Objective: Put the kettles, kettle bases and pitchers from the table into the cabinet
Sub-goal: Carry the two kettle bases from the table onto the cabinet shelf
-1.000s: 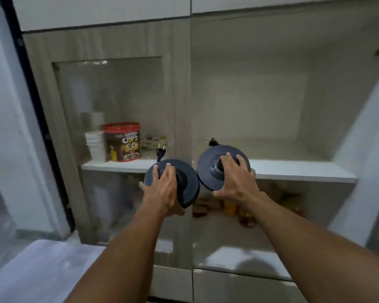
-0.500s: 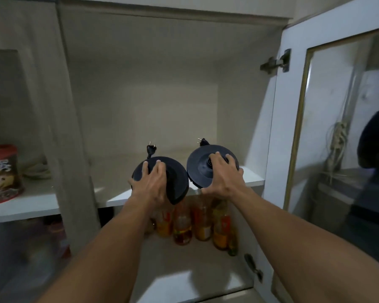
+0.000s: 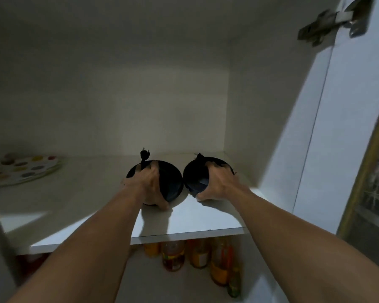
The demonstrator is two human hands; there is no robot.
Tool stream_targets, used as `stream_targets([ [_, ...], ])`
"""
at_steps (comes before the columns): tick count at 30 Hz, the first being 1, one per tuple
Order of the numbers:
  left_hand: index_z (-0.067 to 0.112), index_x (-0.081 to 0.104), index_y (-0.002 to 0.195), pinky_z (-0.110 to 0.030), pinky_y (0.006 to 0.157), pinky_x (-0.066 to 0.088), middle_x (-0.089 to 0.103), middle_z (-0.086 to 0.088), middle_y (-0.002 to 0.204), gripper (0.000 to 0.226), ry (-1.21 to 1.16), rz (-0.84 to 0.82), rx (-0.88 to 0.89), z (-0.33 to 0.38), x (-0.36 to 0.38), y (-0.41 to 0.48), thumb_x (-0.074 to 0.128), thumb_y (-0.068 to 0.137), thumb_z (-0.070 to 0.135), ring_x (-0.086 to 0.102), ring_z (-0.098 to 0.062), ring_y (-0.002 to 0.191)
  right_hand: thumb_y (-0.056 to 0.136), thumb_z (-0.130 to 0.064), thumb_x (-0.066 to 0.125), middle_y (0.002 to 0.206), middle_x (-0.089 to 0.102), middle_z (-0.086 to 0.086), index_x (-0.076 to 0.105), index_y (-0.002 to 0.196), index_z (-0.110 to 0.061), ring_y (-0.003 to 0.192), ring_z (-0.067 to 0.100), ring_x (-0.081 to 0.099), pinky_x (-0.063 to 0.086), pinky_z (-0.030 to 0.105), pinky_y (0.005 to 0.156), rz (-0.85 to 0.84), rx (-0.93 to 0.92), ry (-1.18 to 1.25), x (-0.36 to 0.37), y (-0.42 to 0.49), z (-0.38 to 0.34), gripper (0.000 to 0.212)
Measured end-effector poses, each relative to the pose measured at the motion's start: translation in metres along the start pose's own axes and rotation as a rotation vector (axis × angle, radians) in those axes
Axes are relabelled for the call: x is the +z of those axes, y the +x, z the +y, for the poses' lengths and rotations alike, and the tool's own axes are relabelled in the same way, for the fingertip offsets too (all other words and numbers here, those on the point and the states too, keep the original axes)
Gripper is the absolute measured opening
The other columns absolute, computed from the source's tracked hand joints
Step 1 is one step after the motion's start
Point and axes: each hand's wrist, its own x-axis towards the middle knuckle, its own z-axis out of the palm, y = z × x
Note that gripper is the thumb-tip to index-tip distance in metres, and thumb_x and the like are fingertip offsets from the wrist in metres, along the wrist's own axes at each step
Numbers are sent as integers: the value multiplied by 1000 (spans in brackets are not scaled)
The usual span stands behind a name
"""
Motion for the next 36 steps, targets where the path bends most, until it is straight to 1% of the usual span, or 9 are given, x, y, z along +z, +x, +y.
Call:
stream_targets([
  [2, 15, 25, 133, -48, 94, 51, 51, -7, 131, 135, -34, -26, 3, -7, 2, 20, 80, 21, 69, 48, -32, 121, 34, -64, 75, 123, 57, -4, 42, 130, -28, 118, 27, 52, 50, 42, 92, -51, 32, 16, 8, 19, 5, 107],
  [6, 13, 25, 137, -38, 84, 53, 52, -3, 122, 128, -101, -141, -35, -13, -2, 54, 91, 37, 58, 54, -26, 106, 31, -68, 75, 115, 63, -9, 49, 125, -31, 100, 18, 57, 49, 28, 76, -154, 74, 24, 10, 52, 14, 105],
  [14, 18, 24, 145, -36, 86, 44, 45, -3, 139, 123, -189, -247, -26, -29, 13, 108, 87, 49, 63, 49, -27, 119, 39, -72, 74, 123, 58, -8, 46, 133, -29, 111, 19, 55, 49, 34, 92, -254, 73, 85, 20, 91, 27, 107],
  [19, 22, 13, 151, -36, 87, 41, 41, -5, 144, 131, -258, -258, -6, -39, 22, 132, 85, 50, 64, 47, -28, 121, 40, -76, 72, 115, 61, -10, 52, 124, -30, 106, 16, 59, 51, 36, 90, -196, 76, 90, 37, 110, 29, 98],
  [24, 18, 10, 152, -37, 92, 41, 39, -7, 147, 128, -309, -266, 28, -43, 27, 144, 86, 56, 59, 44, -30, 128, 39, -80, 70, 121, 60, -10, 51, 128, -33, 113, 17, 57, 50, 39, 95, -152, 88, 126, 49, 123, 37, 103],
  [28, 16, 15, 152, -34, 97, 39, 37, -4, 149, 120, -334, -221, 53, -43, 31, 140, 85, 63, 54, 39, -28, 133, 42, -84, 67, 147, 44, -8, 26, 148, -36, 136, 23, 40, 40, 46, 107, -146, 99, 126, 49, 116, 35, 123],
  [31, 21, 9, 156, -48, 114, 25, 19, -6, 161, 122, -287, -126, 65, -39, 31, 127, 84, 65, 54, 15, -28, 149, 59, -80, 65, 164, 8, -5, -8, 153, -39, 151, 31, 7, 16, 57, 117, -166, 93, 22, 39, 105, 28, 126],
  [33, 23, 3, 157, -59, 118, 12, 7, -2, 165, 123, -205, -54, 38, -34, 28, 115, 80, 67, 59, 4, -26, 152, 74, -73, 61, 165, -3, -4, -10, 155, -32, 151, 31, -7, 5, 57, 118, -154, 58, -31, 32, 99, 25, 115],
  [36, 23, 6, 157, -60, 118, 10, 8, -1, 165, 109, -160, 19, -9, -25, 23, 102, 70, 77, 61, 7, -26, 152, 86, -66, 53, 165, -1, -2, -2, 157, -23, 151, 29, -6, 5, 52, 121, -100, 4, -45, 24, 90, 17, 99],
])
